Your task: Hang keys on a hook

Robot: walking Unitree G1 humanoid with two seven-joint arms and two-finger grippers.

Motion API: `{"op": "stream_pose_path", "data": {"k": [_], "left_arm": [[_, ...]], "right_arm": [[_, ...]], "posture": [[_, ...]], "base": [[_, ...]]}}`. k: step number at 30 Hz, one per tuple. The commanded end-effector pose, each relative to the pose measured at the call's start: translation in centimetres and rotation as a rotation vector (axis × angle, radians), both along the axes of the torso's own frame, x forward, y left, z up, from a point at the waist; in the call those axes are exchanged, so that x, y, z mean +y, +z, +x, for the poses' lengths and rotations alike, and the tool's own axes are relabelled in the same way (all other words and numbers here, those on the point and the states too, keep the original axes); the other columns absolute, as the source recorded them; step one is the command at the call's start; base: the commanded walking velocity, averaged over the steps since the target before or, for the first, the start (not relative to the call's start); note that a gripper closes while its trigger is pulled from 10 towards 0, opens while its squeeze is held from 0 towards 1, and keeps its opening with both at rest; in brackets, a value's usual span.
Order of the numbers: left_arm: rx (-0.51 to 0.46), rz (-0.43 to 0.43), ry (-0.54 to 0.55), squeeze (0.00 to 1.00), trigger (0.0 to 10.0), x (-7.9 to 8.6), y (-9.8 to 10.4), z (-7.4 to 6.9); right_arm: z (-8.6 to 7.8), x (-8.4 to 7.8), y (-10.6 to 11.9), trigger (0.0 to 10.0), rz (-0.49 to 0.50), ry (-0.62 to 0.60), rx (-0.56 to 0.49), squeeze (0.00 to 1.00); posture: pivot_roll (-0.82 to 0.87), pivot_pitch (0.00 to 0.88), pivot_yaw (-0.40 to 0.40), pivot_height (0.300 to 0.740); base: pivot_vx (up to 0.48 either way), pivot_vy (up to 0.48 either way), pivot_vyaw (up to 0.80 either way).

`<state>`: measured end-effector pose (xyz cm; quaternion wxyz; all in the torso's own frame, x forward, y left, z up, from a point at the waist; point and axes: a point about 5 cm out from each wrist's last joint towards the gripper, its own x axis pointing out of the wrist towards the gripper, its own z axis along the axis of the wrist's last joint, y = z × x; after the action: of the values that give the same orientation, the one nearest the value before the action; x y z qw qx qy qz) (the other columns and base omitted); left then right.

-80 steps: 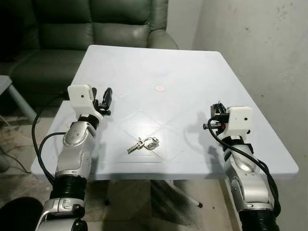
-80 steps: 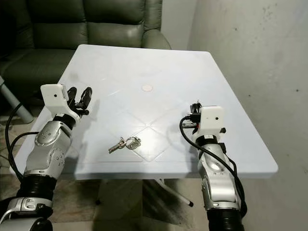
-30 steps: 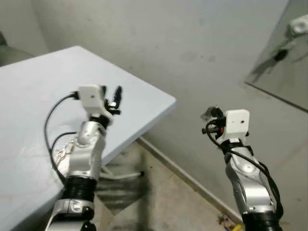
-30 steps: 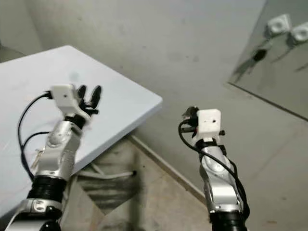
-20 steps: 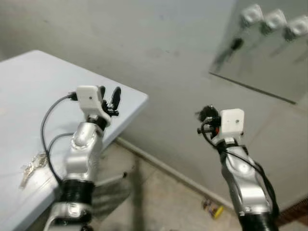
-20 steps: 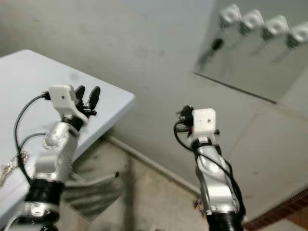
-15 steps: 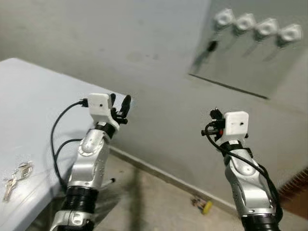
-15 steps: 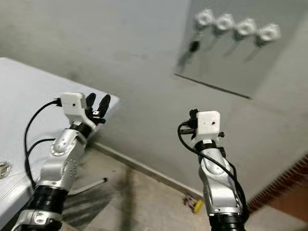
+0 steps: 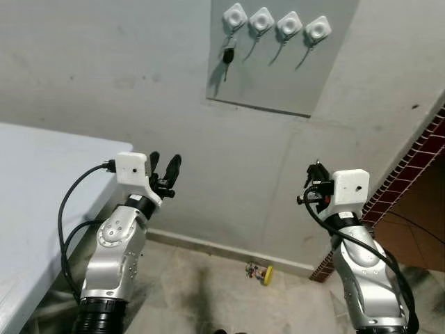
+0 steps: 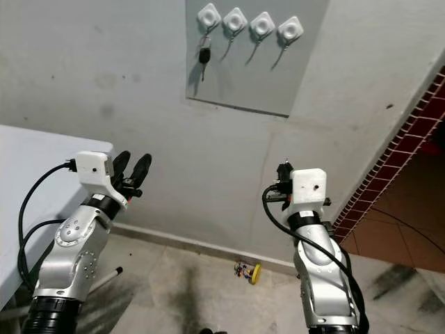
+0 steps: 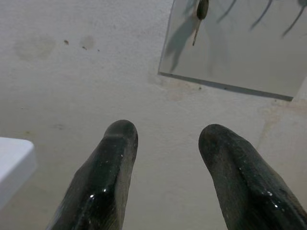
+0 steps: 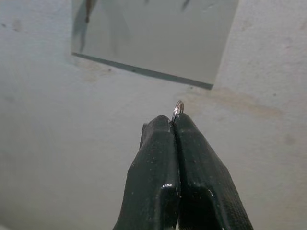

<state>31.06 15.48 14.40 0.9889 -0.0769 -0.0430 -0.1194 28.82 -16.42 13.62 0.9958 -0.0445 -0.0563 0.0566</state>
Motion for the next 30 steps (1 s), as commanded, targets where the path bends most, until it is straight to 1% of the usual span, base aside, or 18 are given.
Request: {"op": "stream_pose_path", "data": {"k": [1, 15, 25, 30], "left_arm": [[0.002, -0.003, -0.002, 0.0, 10.0, -0.14, 0.42, 0.09], [0.035, -0.029, 0.0, 0.0, 10.0, -0.25, 0.35, 0.18], [0.038, -0.041, -0.003, 0.0, 10.0, -0.24, 0.44, 0.24], [0.036, -0.05, -0.007, 0.0, 10.0, -0.35, 0.53, 0.39]], "right_arm": [[-0.26, -0.1, 0.49, 10.0, 0.005, -0.002, -0.016, 0.0], [-0.55, -0.44, 0.67, 10.0, 0.001, -0.005, -0.016, 0.0], [-0.61, -0.49, 0.89, 10.0, -0.001, 0.007, -0.019, 0.0], [-0.59, -0.4, 1.02, 10.0, -0.003, 0.018, -0.022, 0.0]], "posture": [[-0.12, 0.015, -0.035, 0.724], [-0.13, 0.021, -0.036, 0.724], [-0.13, 0.016, -0.041, 0.724], [-0.14, 0.011, -0.045, 0.724]], "base": [[0.0, 0.0, 0.0], [0.0, 0.0, 0.0], [0.0, 0.0, 0.0], [0.274, 0.0, 0.0]]}}
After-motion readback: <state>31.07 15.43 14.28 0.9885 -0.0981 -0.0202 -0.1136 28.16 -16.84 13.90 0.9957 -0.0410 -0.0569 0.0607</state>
